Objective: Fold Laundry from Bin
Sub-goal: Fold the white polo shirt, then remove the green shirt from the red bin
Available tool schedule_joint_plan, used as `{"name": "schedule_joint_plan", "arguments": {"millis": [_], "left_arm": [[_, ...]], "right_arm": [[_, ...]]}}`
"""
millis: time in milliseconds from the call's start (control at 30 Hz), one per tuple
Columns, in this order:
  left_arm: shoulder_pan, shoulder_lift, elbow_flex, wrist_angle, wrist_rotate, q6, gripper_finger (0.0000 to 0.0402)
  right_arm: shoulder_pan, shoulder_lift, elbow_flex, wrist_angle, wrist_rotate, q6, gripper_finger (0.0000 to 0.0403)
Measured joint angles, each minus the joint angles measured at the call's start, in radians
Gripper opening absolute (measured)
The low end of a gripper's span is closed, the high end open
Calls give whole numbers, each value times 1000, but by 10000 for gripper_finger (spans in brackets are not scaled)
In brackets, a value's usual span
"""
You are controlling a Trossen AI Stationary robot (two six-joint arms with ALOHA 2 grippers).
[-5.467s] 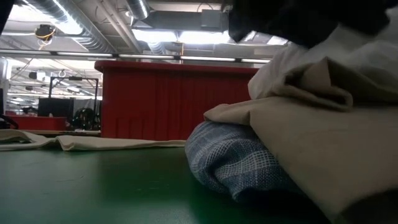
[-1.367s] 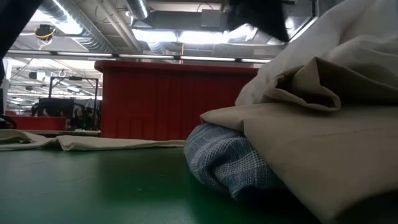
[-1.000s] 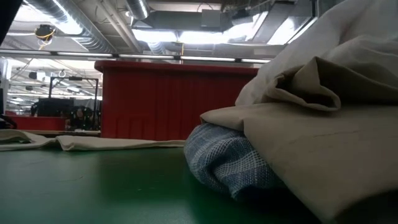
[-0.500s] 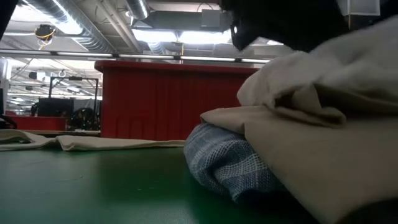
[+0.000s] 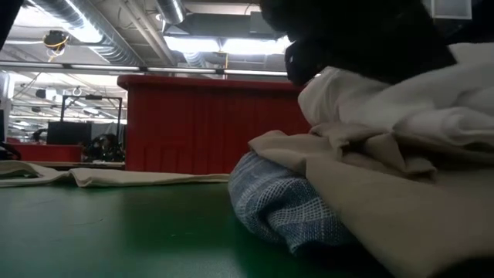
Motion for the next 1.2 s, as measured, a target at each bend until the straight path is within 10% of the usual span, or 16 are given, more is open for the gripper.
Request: {"name": "schedule_joint_plan", "arguments": {"millis": [433, 800, 1200], "left_arm": [[-2, 0, 205, -202, -115, 176, 1], [42, -2, 593, -509, -178, 242, 1], [257, -329, 533, -743, -355, 251, 1]], "right_arm": [[0, -6, 67, -189, -38, -50, 160], [-1, -12, 246, -487, 143, -77, 160], [-34, -18, 277, -489, 286, -190, 160]]}}
